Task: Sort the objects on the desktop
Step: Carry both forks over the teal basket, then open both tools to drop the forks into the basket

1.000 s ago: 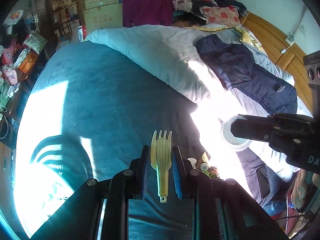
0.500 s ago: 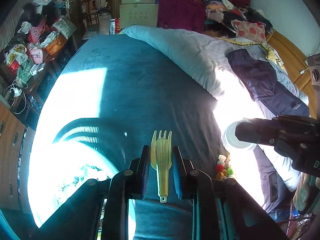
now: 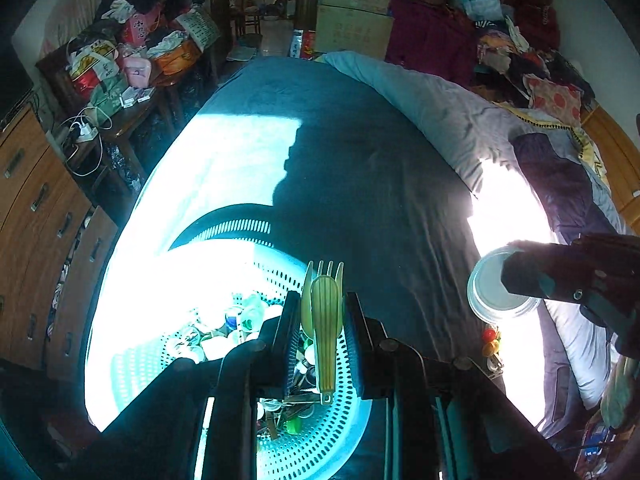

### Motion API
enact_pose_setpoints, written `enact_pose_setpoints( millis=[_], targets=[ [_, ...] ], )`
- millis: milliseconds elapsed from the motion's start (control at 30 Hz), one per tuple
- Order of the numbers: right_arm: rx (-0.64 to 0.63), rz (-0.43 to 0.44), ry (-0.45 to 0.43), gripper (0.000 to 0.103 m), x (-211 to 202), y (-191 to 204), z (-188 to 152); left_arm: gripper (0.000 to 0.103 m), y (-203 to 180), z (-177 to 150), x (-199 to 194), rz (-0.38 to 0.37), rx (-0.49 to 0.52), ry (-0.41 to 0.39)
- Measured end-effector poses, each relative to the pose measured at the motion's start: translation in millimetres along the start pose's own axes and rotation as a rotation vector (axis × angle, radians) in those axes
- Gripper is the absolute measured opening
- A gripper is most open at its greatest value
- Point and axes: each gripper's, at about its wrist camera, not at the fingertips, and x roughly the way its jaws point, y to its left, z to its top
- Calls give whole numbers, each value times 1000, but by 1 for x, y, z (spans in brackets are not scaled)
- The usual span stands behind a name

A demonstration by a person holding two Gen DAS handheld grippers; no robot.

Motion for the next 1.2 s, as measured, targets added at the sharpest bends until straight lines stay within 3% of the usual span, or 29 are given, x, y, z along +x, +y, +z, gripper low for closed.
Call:
enact_pose_setpoints(
  millis=[400,567,900,1200],
  targets=[
    [-64,56,141,14,63,56,11,22,62,-25,12,22,-81,79],
    [-75,79,207,14,84,70,9,22,59,-37,25,19,-103,116],
    [-102,84,237,14,98,83,22,22,87,-40,37,12,-128,138],
    [-84,94,242,14,103,79,24,22,86,-35,50,7,-115,153]
  ],
)
